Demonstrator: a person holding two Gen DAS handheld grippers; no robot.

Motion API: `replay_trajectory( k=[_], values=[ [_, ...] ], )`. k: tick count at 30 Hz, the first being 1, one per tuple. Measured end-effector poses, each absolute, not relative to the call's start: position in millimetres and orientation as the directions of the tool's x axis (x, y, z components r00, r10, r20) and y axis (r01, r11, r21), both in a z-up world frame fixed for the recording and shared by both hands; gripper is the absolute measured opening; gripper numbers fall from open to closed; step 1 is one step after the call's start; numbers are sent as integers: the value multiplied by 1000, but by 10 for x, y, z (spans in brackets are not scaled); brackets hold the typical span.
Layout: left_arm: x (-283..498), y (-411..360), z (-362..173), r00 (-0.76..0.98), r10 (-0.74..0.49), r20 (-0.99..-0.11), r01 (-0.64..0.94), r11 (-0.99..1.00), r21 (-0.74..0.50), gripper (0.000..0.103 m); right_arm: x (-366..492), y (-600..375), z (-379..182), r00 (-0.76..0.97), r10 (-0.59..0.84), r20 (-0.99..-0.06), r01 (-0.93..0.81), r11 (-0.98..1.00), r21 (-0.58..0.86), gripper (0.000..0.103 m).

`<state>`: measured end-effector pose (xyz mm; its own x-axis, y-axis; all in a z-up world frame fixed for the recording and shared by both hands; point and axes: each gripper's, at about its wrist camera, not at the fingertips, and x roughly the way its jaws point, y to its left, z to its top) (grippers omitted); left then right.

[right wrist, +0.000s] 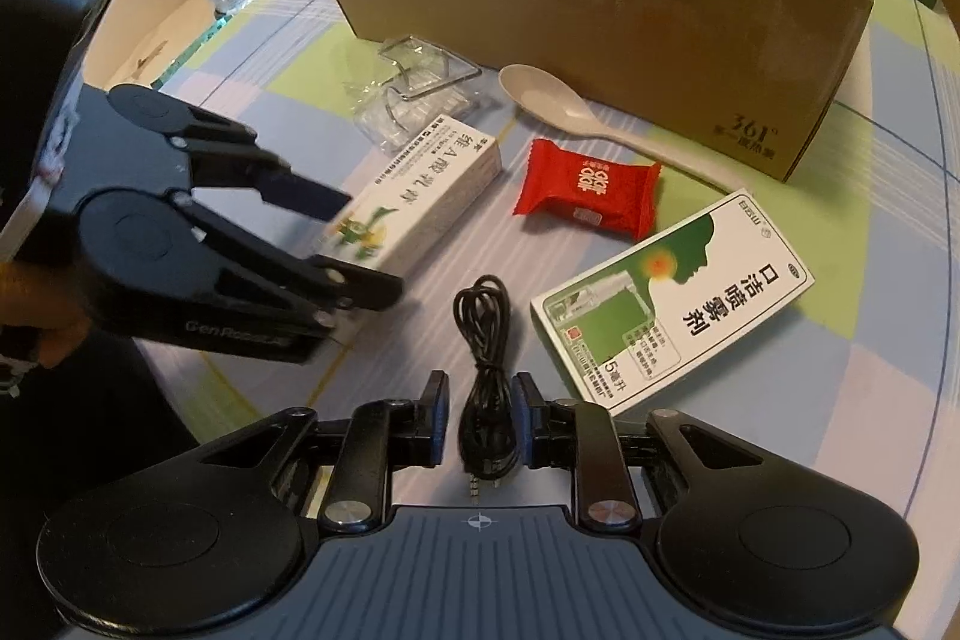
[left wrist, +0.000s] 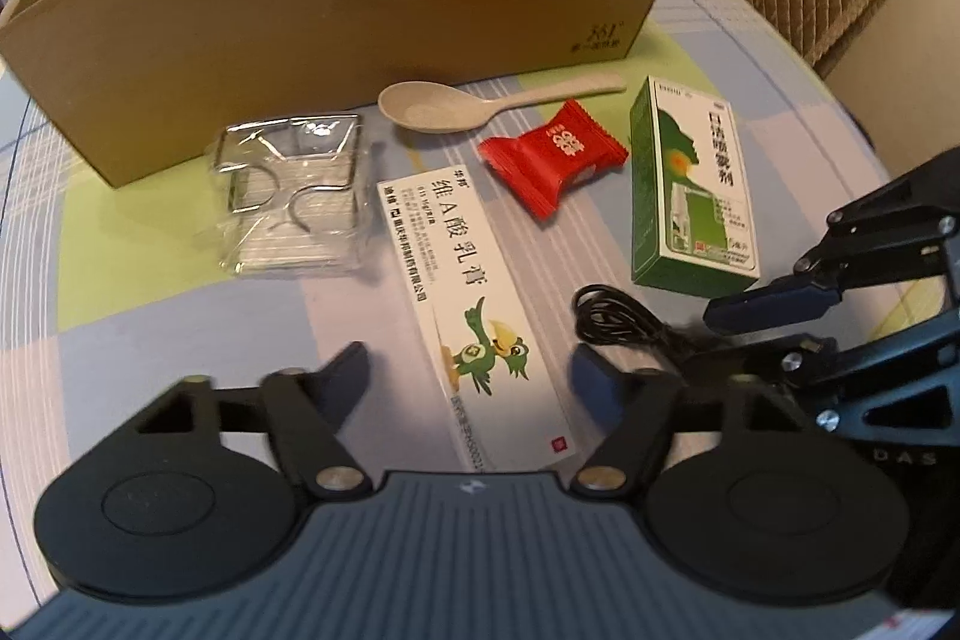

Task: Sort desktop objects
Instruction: 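Grasp the black cable with the right tool while the left tool grasps the white ointment box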

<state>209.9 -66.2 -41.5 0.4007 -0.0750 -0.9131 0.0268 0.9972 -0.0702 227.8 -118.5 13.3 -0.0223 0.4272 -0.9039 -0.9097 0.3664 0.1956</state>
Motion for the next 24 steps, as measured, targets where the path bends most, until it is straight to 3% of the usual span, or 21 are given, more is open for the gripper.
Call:
replay_trajectory(
  k=[1,3,5,11,14,16,19,20,24],
  values=[
    [2101,-671,-424,397,-69,-915,36,998,-59,56,2287,-1175,124,-24,422,-906,-909,367,196,30],
    [2091,-673,-434,385,-62,-921,65,997,-39,38,2294,-1149,96,-26,409,-912,-913,363,188,42],
    [2058,-656,-435,376,-46,-925,96,995,-10,36,2289,-1125,57,-32,396,-918,-916,355,185,43],
    [2008,-572,-408,367,-43,-929,147,989,12,36,2242,-1050,-21,-37,385,-922,-919,349,182,43],
    [2044,-550,-414,372,-82,-924,151,988,-27,50,2229,-1024,-46,-22,381,-924,-922,350,166,42],
    [2066,-544,-422,373,-115,-921,162,985,-57,51,2220,-1015,-53,-14,380,-925,-926,344,155,42],
    [2093,-547,-456,372,-113,-922,168,984,-53,51,2194,-1014,-52,14,372,-928,-933,339,122,29],
    [2106,-549,-475,370,-112,-922,167,985,-52,50,2193,-1015,-53,15,371,-928,-934,337,120,18],
    [2131,-553,-477,385,-99,-918,162,986,-39,42,2193,-1016,-43,15,369,-929,-934,338,119,15]
  ],
)
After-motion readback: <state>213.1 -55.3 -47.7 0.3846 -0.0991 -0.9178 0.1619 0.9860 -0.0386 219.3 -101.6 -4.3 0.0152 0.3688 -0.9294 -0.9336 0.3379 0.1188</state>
